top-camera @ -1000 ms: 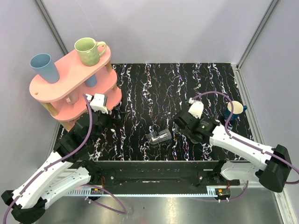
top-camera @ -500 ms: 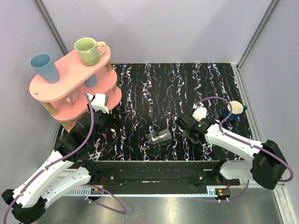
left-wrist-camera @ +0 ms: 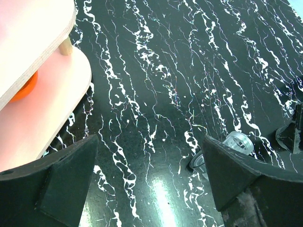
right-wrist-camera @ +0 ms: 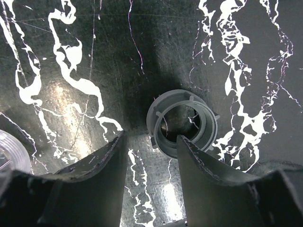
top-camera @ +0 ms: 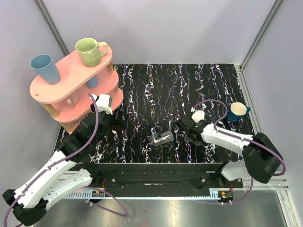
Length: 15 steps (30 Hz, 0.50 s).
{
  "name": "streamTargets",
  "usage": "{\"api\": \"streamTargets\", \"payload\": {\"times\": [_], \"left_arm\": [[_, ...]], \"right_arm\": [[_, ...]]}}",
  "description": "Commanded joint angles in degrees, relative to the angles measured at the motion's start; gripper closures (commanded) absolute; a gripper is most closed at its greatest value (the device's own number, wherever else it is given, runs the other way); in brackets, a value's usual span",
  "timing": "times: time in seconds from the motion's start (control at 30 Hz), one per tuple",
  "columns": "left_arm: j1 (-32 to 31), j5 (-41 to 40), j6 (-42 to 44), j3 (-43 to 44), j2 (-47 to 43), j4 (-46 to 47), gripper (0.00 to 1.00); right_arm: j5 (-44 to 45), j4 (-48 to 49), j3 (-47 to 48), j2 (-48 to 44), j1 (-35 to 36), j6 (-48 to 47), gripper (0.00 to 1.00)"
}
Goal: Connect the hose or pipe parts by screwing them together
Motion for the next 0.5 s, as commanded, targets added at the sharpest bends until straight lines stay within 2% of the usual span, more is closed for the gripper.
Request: {"api": "streamTargets", "payload": {"times": [0.0,0.13,0.2,0.33,0.43,0.47], "left_arm": [[-0.28,1.37,0.69,1.3,0.98,0.79,0.05],[-0.45,1.46,0.78,1.73,2.47,0.09,0.06],[-0.45,1.37,0.69,1.82,2.65,0.0,0.06],[-0.54,0.93,0.43,1.82,2.74,-0.27,0.06],[-0.63,0.23,-0.1,1.91,2.74,-0.44,0.06],[-0.54,-0.12,-0.36,2.0,3.0,-0.79,0.05]], "right_arm": [[-0.16,2.68,-0.55,1.48,-0.55,-0.46,0.47],[-0.59,3.21,-0.55,2.53,-0.55,-0.73,0.55],[-1.56,3.82,-0.9,2.27,-0.55,-1.42,0.65],[-2.97,5.32,-0.2,2.27,-0.46,-6.07,0.79],[-5.25,5.85,1.9,2.53,-0.46,-10.28,0.97],[-7.34,5.67,2.78,2.71,-0.55,-12.22,1.0]]}}
